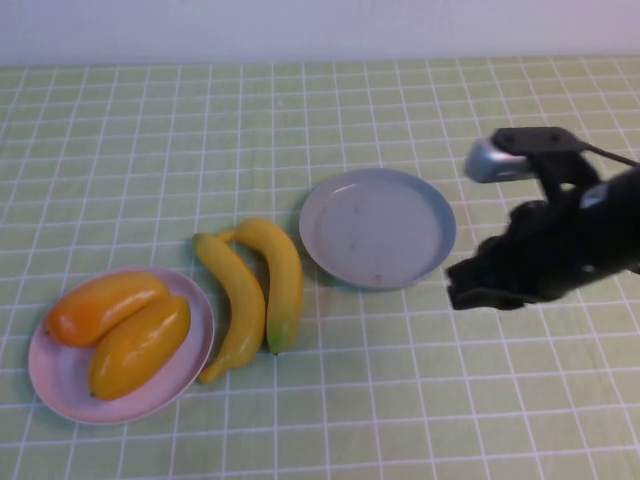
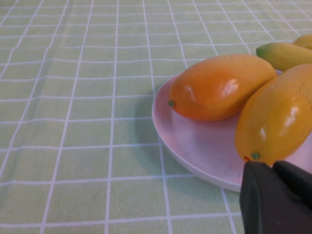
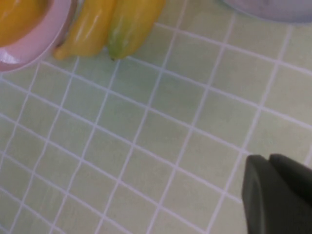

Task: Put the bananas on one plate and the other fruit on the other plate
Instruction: Put another type of fruit in the right plate

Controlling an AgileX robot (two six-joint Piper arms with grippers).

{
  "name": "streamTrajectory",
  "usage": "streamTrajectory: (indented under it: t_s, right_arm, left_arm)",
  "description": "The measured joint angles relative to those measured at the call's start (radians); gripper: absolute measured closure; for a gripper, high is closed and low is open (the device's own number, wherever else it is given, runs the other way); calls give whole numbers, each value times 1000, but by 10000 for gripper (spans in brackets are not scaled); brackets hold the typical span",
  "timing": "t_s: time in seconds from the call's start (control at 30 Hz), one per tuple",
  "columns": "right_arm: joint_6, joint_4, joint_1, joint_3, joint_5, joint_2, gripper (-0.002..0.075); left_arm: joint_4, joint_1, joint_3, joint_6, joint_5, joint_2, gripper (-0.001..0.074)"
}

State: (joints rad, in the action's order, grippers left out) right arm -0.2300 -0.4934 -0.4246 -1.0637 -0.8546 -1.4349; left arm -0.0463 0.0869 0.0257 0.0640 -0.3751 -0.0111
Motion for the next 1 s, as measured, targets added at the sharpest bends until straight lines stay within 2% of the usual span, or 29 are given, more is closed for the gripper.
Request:
streamTrajectory:
  t_s: [0.1,0.2,0.4,0.47,0.53,0.73,1.0]
  right_arm:
    - [14,82,-113,-138,-5,-129,735]
    - [17,120,-201,-289,-34,-258,696]
    - [102,156,-278,-587,-104,-504,490]
    - [180,186,-285,-681,-132,-575,419]
    - [268,226,-286,-758,-153,-633,380]
    - [434,333,-286,-948,-172,-778,351]
    - [463,350,-286,-1059,-213,-897,348]
  left_arm:
    - [0,0,0,0,0,0,731]
    - [0,0,0,0,0,0,731]
    - [0,0,0,0,0,0,732]
    - [0,0,0,0,0,0,731]
    - [0,0,0,0,0,0,731]
    - [0,0,0,0,0,0,731]
    - [0,0,0,0,0,0,732]
